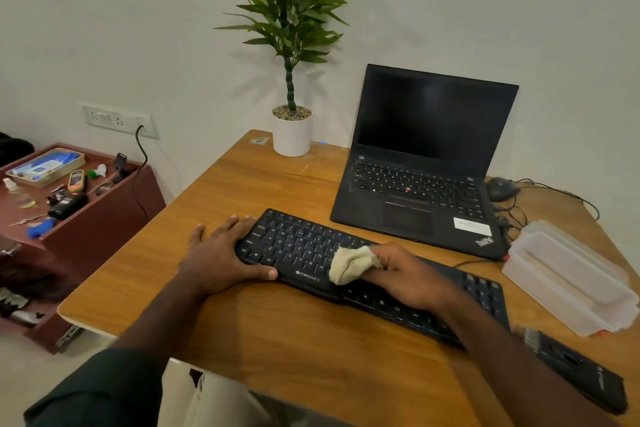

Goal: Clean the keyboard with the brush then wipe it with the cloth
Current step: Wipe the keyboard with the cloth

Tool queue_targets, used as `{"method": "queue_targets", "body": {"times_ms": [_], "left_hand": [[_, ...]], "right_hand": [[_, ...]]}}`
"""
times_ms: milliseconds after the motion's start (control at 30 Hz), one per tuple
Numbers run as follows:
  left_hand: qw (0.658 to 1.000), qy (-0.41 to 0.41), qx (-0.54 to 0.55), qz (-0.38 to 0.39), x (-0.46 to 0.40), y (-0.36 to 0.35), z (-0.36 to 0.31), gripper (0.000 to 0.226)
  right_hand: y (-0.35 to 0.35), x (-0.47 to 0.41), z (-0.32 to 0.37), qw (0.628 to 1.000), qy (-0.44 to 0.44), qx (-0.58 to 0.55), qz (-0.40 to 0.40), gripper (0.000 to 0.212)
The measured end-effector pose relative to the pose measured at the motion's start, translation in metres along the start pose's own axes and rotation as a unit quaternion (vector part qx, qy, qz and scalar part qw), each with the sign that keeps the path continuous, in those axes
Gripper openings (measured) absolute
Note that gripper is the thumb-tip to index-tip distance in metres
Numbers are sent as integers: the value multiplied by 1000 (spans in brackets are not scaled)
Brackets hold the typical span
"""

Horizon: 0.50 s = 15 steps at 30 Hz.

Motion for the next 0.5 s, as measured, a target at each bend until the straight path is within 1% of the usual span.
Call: {"method": "queue_targets", "body": {"times_ms": [67,133,200,233,267,333,400,500], "left_hand": [[1000,-4,-8,-1,1,0,-3,131],[1000,-2,-10,-6,1,1,-4,130],[1000,2,-6,-8,1,1,-3,129],[1000,1,-5,-8,1,1,-3,128],[1000,-2,-6,-7,1,1,-4,126],[1000,-18,-8,-5,3,1,-7,127],[999,-40,-18,1,5,1,-16,134],[992,-81,-95,-19,9,0,-50,139]], "right_hand": [[17,5,-5,997,-23,-48,-48,23],[32,9,-11,984,-43,-115,-127,23],[47,14,-21,944,-56,-230,-231,21],[53,18,-23,924,-52,-261,-276,21],[59,20,-28,914,-49,-254,-314,21],[62,27,-29,910,-44,-194,-363,22],[60,33,-28,907,-28,-159,-389,26],[61,37,-24,891,-8,-161,-425,28]]}}
Point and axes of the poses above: each hand's wrist, its own x-axis away from the middle knuckle, its own y-axis out of the back of the hand, z = x × y, the point moved 6 cm from there along -x, towards the middle knuckle, and after that the axes turned 3 degrees about z, right-handed, at the moved point
